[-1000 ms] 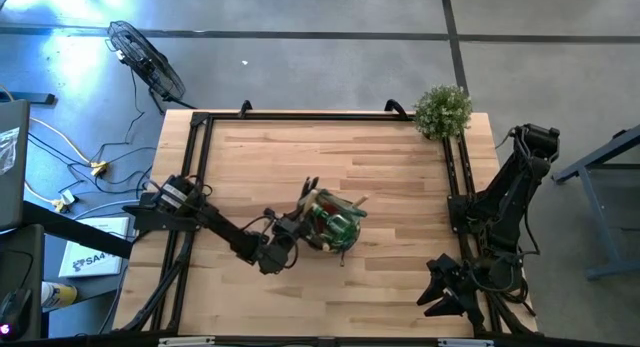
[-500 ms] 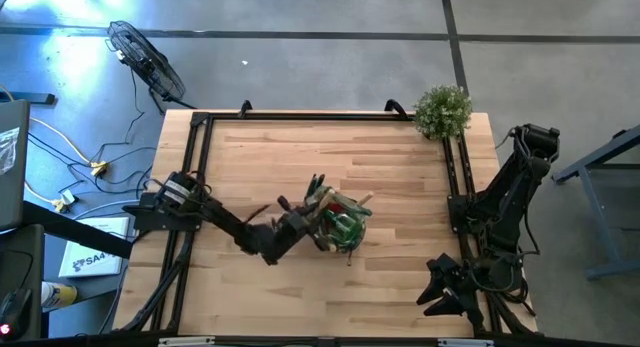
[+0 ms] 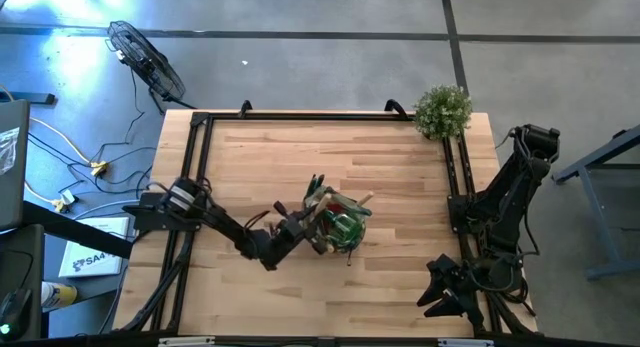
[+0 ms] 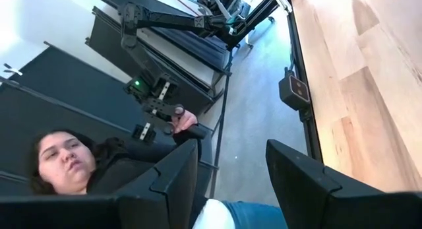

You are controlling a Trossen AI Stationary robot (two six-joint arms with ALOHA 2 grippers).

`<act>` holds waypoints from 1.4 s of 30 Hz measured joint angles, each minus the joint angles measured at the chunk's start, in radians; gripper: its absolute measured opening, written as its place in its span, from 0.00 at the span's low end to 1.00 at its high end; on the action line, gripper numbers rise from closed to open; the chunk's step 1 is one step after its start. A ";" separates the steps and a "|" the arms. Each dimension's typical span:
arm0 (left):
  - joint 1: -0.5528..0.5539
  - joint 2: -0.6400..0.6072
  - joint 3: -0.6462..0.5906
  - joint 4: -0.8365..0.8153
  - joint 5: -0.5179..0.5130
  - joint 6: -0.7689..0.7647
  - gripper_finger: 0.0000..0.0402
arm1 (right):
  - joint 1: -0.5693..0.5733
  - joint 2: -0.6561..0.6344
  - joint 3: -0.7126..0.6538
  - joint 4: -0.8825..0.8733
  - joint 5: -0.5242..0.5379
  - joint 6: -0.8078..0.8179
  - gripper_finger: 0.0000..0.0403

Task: Pick & Place Garden tools in Gardening bag
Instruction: Put the brown trowel into the gardening bag

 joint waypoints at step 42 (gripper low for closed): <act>-0.043 0.012 0.000 -0.046 -0.102 -0.004 0.16 | -0.537 -0.135 0.001 0.045 -0.284 -0.836 0.47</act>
